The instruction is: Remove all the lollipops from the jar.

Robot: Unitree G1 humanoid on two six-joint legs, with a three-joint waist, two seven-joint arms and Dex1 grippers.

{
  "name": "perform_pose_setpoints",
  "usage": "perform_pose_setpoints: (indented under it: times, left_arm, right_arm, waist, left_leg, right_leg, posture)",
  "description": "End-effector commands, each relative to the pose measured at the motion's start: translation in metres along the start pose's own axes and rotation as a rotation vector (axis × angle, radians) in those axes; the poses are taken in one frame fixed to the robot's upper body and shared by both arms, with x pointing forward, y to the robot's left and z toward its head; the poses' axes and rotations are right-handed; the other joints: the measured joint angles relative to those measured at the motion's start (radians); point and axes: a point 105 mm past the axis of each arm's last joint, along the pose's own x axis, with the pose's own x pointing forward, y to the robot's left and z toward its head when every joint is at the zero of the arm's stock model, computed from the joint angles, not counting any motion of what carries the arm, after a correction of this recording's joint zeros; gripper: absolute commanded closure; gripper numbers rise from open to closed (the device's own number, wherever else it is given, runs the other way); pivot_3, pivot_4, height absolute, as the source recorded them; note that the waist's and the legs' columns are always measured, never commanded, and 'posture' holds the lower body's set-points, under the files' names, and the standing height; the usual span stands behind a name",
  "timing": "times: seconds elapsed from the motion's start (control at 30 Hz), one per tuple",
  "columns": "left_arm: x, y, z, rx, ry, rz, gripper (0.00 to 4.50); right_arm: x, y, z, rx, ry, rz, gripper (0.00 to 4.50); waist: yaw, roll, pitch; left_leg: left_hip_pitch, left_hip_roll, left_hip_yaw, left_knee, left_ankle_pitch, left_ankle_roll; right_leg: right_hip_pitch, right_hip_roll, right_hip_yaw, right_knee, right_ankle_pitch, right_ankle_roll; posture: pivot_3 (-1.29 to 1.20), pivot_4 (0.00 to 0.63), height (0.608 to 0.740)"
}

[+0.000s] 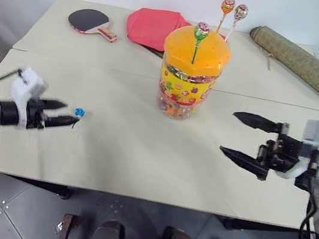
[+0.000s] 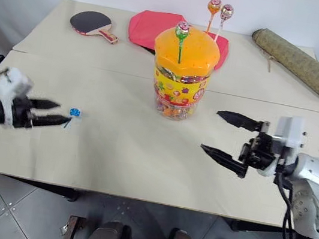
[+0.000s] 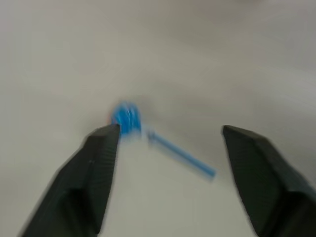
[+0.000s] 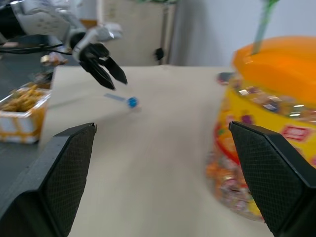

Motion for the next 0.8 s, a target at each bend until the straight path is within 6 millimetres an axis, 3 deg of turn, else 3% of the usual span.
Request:
perform_pose_setpoints:
  times: [0.03,0.17,0.3,0.47,0.6,0.8]
  left_arm:
    - [0.011,-0.031,0.06,0.161,-0.26,-0.249,0.74]
    - [0.051,-0.056,0.115,0.211,-0.52,-0.385,0.74]
    - [0.089,-0.083,0.149,0.223,-0.628,-0.497,0.74]
    - [0.121,-0.091,0.17,0.192,-0.64,-0.467,0.74]
    - [0.143,-0.099,0.173,0.185,-0.606,-0.453,0.74]
    - [0.157,-0.108,0.169,0.173,-0.551,-0.48,2.2]
  right_arm:
    - [-0.009,-0.008,0.027,-0.073,-0.087,-0.121,0.0]
    - [-0.014,-0.014,0.039,-0.088,-0.174,-0.24,0.0]
    - [-0.01,-0.009,0.04,-0.082,-0.196,-0.259,0.0]
    - [-0.007,-0.006,0.042,-0.083,-0.211,-0.259,0.0]
    - [-0.008,-0.005,0.042,-0.087,-0.221,-0.297,0.0]
    - [-0.001,-0.002,0.043,-0.089,-0.24,-0.295,0.0]
  waist:
    - [0.002,0.0,0.0]
    - [0.009,0.0,0.0]
    - [0.006,0.0,0.0]
    - [-0.01,0.0,0.0]
    - [-0.01,0.0,0.0]
    - [-0.01,0.0,0.0]
  left_leg:
    - [0.0,0.0,0.001,0.001,0.0,0.0]
    - [0.0,0.0,0.001,0.003,0.0,0.0]
    - [0.0,0.0,0.001,0.005,0.0,0.001]
    - [0.0,0.0,0.001,0.004,-0.001,0.001]
    - [0.0,0.0,0.001,0.003,-0.001,0.001]
    - [0.0,0.0,0.001,0.004,-0.001,0.001]
  right_leg:
    - [0.0,0.0,0.0,0.0,0.0,0.0]
    - [0.0,0.0,0.0,0.002,0.0,0.0]
    - [0.0,0.0,0.001,0.004,0.0,0.0]
    - [0.0,0.0,0.0,0.003,0.0,0.0]
    - [0.0,0.0,0.0,0.003,0.0,0.0]
    - [0.0,0.0,0.0,0.002,0.0,0.0]
  posture:
    - [0.0,0.15,0.74]
    - [0.0,0.15,0.74]
    - [0.0,0.15,0.74]
    - [0.0,0.15,0.74]
    - [0.0,0.15,0.74]
    - [0.0,0.15,0.74]
